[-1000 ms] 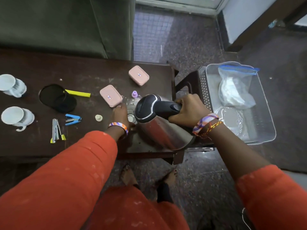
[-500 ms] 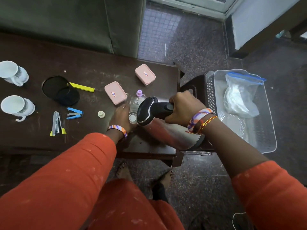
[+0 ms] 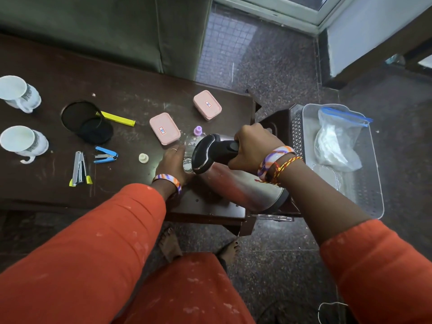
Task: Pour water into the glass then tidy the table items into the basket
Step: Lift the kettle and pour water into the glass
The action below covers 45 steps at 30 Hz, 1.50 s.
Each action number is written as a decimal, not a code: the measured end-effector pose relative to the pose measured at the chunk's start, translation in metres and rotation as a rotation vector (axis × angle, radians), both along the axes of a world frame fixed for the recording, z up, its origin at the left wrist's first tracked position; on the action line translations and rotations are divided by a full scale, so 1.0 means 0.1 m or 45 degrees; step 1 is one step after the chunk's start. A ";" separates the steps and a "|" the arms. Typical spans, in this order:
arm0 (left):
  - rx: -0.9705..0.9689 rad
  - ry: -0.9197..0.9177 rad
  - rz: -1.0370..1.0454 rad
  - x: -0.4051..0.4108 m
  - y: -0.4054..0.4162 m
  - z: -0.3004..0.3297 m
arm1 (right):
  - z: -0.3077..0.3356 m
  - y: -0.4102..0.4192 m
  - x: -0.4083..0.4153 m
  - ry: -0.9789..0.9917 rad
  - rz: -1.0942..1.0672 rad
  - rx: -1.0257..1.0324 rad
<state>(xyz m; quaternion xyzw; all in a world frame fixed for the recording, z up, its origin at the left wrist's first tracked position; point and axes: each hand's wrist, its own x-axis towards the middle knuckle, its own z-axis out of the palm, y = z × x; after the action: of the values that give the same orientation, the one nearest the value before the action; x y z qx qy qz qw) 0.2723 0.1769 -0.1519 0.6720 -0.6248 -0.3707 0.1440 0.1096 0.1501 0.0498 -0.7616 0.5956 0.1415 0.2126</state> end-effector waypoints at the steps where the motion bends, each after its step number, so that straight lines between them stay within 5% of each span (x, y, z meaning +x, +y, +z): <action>1: 0.004 -0.010 -0.004 0.00 0.00 -0.01 | 0.01 0.00 0.01 0.000 -0.002 0.005; 45: 0.068 0.103 0.200 0.01 0.15 0.37 | 0.24 -0.09 0.06 0.071 0.060 0.002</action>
<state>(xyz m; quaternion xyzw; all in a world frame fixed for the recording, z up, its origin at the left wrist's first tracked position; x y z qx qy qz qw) 0.2736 0.1919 -0.1153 0.7070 -0.5536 -0.4017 0.1799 0.1160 0.1415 0.0742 -0.7710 0.5831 0.1682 0.1932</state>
